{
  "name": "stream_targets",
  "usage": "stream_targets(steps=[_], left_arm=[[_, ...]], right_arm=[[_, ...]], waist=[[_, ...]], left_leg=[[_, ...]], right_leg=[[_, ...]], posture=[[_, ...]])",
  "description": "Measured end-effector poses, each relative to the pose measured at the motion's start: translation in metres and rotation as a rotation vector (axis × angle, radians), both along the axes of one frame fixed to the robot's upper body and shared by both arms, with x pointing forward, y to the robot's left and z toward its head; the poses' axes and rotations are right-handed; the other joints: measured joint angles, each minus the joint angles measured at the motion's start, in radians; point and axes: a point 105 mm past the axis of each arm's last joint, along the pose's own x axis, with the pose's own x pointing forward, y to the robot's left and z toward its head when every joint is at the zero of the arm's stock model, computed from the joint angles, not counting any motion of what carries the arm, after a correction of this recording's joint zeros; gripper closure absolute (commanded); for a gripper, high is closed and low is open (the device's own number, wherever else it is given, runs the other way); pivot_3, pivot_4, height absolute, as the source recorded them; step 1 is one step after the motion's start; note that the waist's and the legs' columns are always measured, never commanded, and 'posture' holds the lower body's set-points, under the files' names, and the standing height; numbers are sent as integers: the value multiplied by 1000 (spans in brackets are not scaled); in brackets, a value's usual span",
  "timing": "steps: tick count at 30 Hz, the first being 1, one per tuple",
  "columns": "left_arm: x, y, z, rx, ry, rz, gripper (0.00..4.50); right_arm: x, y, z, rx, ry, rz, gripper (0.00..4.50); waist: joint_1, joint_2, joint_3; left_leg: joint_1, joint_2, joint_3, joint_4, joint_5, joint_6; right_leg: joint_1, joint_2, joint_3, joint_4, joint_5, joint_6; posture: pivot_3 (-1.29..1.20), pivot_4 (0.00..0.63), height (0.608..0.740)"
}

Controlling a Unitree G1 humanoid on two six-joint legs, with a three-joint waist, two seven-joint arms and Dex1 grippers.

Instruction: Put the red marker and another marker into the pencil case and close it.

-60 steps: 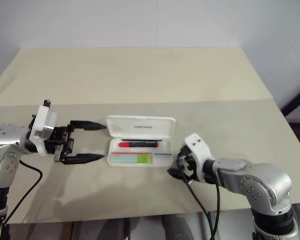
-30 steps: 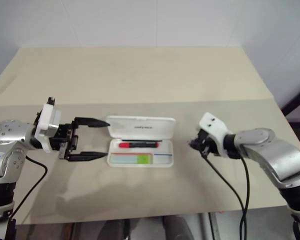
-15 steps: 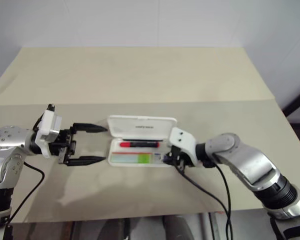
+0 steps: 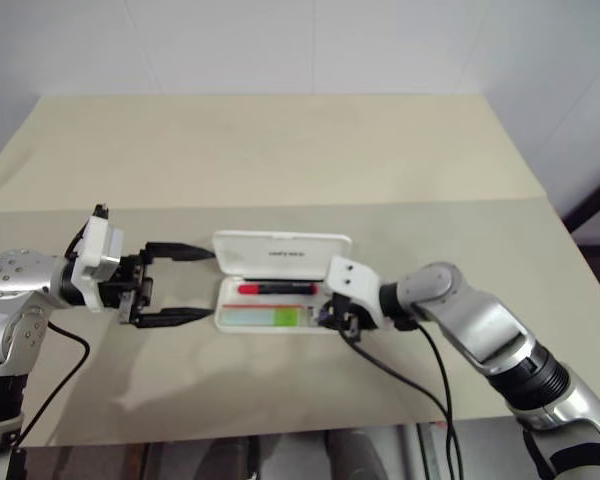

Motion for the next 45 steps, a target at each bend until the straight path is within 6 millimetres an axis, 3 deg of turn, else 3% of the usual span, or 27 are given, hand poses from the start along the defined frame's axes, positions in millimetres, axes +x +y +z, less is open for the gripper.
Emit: stream_targets(steps=[6,9,13,18,22,25,29,33,37,42,45], left_arm=[[1,-1,1,-1,-7,3,0],[2,-3,4,4,-19,-4,0],[4,-4,5,13,-29,-3,0],[4,-3,6,23,-33,2,0],[6,-1,9,17,-40,18,0],[8,5,11,10,-46,36,618],[11,13,14,-4,-55,62,1906],[14,19,26,-42,-88,89,3254],[19,27,26,-55,-73,126,4487],[26,37,28,-88,-76,187,4487],[40,36,39,-157,-105,247,4487]], right_arm=[[13,-3,11,19,-42,-3,33],[17,-7,29,69,-92,18,33],[8,-16,40,138,-94,90,33],[-12,-17,65,394,-101,200,33],[-17,-31,85,511,-164,196,33],[-15,-45,90,564,-190,149,0],[-6,-62,85,577,-219,94,0],[-2,-68,82,584,-219,88,0],[-2,-67,83,570,-235,107,0],[1,-66,85,562,-243,103,0],[5,-64,93,559,-272,100,0]], waist=[[0,0,0],[1,0,0],[3,0,0],[0,0,0],[2,0,0],[1,0,0],[0,0,0],[0,0,0],[0,0,0],[1,0,0],[2,0,0]], left_leg=[[0,0,0,1,0,0],[0,0,0,1,0,0],[0,0,0,0,0,0],[0,0,0,1,0,0],[2,0,-1,2,0,0],[3,0,-1,3,0,0],[5,0,0,3,0,0],[5,0,0,3,0,0],[5,0,0,1,0,0],[5,0,0,2,0,0],[6,0,0,3,0,0]], right_leg=[[0,0,0,1,0,0],[0,0,0,1,0,0],[0,0,0,0,0,0],[0,0,0,1,0,0],[3,0,0,2,0,0],[4,0,0,2,0,1],[5,0,0,2,0,1],[5,0,0,2,0,1],[5,0,0,2,0,1],[5,0,0,2,0,1],[6,0,0,3,1,1]], posture=[[0,150,740],[0,150,740],[0,150,740],[0,150,740],[0,150,740],[0,150,740],[0,150,740],[0,150,740],[0,150,740],[0,150,740],[0,150,740]])
